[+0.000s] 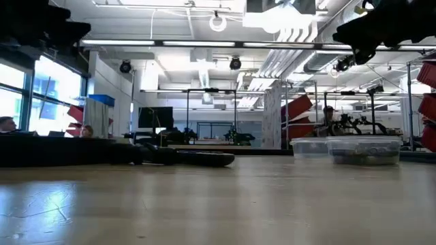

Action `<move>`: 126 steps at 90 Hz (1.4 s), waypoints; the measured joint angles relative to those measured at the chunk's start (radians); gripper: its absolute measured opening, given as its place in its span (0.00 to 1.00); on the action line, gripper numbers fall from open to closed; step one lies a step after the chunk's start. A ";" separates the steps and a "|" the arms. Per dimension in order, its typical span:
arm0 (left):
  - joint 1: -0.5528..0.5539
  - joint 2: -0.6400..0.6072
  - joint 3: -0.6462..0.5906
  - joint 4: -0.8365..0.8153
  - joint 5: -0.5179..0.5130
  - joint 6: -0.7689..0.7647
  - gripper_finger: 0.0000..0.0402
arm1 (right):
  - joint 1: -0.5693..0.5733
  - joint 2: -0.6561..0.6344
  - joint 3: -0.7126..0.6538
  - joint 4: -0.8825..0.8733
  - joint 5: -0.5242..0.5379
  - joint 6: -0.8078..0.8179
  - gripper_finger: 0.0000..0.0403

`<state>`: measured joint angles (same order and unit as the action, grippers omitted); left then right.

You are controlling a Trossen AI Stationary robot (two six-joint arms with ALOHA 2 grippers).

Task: Insert battery
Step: Return to home position

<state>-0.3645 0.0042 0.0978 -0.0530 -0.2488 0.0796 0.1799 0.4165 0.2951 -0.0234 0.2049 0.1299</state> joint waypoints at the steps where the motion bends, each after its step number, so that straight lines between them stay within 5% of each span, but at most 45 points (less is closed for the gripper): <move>1: 0.004 0.000 -0.004 0.003 0.002 -0.001 0.43 | 0.000 -0.004 0.000 -0.002 0.000 0.000 0.11; 55: 0.270 0.000 -0.013 0.059 0.214 -0.042 0.43 | -0.001 -0.367 0.000 -0.241 -0.030 -0.018 0.00; 93: 0.346 0.002 -0.012 0.057 0.287 -0.065 0.43 | -0.009 -0.410 -0.286 0.156 -0.065 -0.062 0.00; 107: 0.362 0.006 -0.014 0.064 0.392 -0.067 0.43 | -0.056 -0.412 -0.285 0.163 -0.098 -0.016 0.00; 126: 0.410 0.009 -0.080 0.140 0.403 -0.070 0.43 | -0.132 -0.411 -0.285 0.145 -0.164 -0.013 0.00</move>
<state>0.0452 0.0133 0.0173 0.0873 0.1544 0.0093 0.0475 0.0055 0.0097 0.1219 0.0406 0.1169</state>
